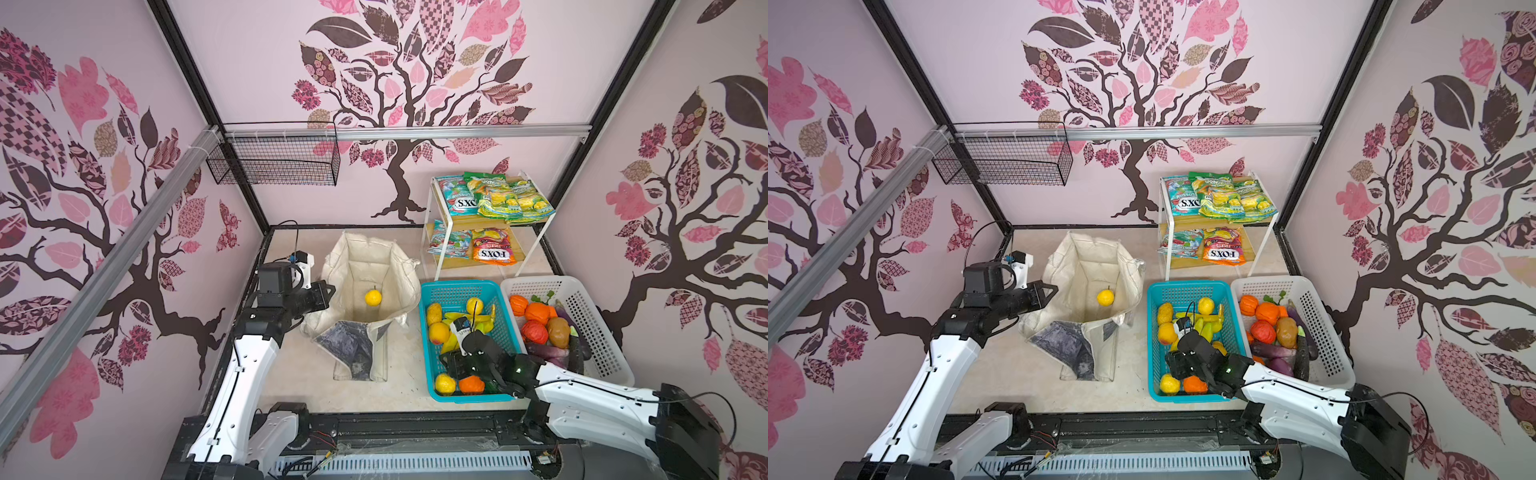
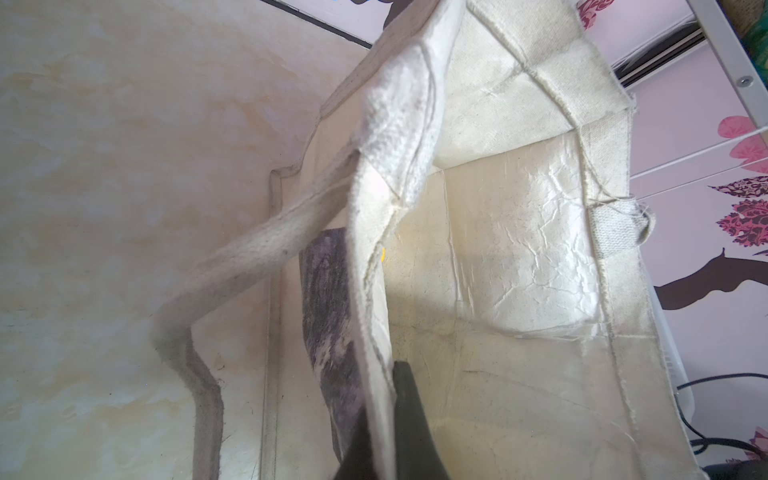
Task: Place the food into the grocery bag and tie it
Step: 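Close the right gripper on the stem of the yellow banana bunch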
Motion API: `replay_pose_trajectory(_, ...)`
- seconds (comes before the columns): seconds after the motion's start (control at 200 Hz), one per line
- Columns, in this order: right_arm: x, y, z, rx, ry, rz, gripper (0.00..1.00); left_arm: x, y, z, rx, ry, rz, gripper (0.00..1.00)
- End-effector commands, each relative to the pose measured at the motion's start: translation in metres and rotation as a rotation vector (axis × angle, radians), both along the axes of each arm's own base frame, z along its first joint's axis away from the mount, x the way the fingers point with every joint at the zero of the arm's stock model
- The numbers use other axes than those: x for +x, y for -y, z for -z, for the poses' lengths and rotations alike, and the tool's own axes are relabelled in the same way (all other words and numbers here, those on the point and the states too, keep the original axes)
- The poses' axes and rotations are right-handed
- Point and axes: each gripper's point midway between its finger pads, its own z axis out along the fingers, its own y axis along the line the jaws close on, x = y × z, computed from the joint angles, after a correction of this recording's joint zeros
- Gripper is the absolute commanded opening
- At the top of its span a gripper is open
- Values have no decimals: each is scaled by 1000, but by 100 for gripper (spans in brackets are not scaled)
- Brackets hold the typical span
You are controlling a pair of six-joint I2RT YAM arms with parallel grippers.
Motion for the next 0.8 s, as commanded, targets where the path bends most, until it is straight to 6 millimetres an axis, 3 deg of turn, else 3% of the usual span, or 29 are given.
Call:
replay_pose_trajectory(0.0,1,4,-4,9,31,10,47,-1,2,7,-5,-8,10,0)
replay_pose_trajectory(0.115,2,9,-15,31,59,38,32,-2,3,7,-4,-7,13,0)
replay_pose_trajectory(0.225,4,11,-27,39,77,51,28,-2,2,6,-3,-6,11,0)
replay_pose_trajectory(0.345,6,10,-38,41,83,57,17,-2,2,5,-2,1,9,0)
replay_pose_trajectory(0.545,8,4,-57,70,68,64,13,-3,2,4,-2,5,9,0)
replay_pose_trajectory(0.795,8,4,-101,134,110,73,8,-2,1,5,-1,-1,7,0)
